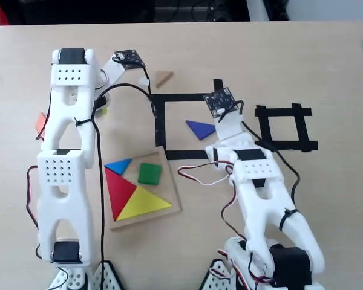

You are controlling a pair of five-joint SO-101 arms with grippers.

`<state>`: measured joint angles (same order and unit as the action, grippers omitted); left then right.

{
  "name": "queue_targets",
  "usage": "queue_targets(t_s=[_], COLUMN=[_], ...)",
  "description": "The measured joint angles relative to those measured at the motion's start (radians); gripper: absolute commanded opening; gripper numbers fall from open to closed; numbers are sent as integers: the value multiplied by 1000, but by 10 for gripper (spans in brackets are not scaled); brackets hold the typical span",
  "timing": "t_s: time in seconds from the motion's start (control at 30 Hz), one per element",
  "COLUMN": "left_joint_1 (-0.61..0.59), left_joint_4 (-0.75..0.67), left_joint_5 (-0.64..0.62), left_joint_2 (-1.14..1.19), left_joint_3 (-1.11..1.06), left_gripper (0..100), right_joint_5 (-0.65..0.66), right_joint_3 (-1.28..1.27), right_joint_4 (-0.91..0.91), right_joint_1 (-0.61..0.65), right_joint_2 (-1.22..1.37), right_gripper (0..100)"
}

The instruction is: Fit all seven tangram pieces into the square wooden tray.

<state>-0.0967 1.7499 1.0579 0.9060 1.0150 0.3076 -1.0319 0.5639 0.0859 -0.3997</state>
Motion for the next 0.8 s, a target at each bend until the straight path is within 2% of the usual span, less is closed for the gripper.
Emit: queue_targets(t_s=[0.8], left_joint_1=[0], left_joint_4=[0], left_joint_5=[-9], left_joint_2=[0], left_joint_3=[0], left_gripper=[83], right_joint_5=[0], right_joint_3=[0], right_joint_4=[0], right_joint_1=[0], right_joint_2=[0], right_gripper=[11])
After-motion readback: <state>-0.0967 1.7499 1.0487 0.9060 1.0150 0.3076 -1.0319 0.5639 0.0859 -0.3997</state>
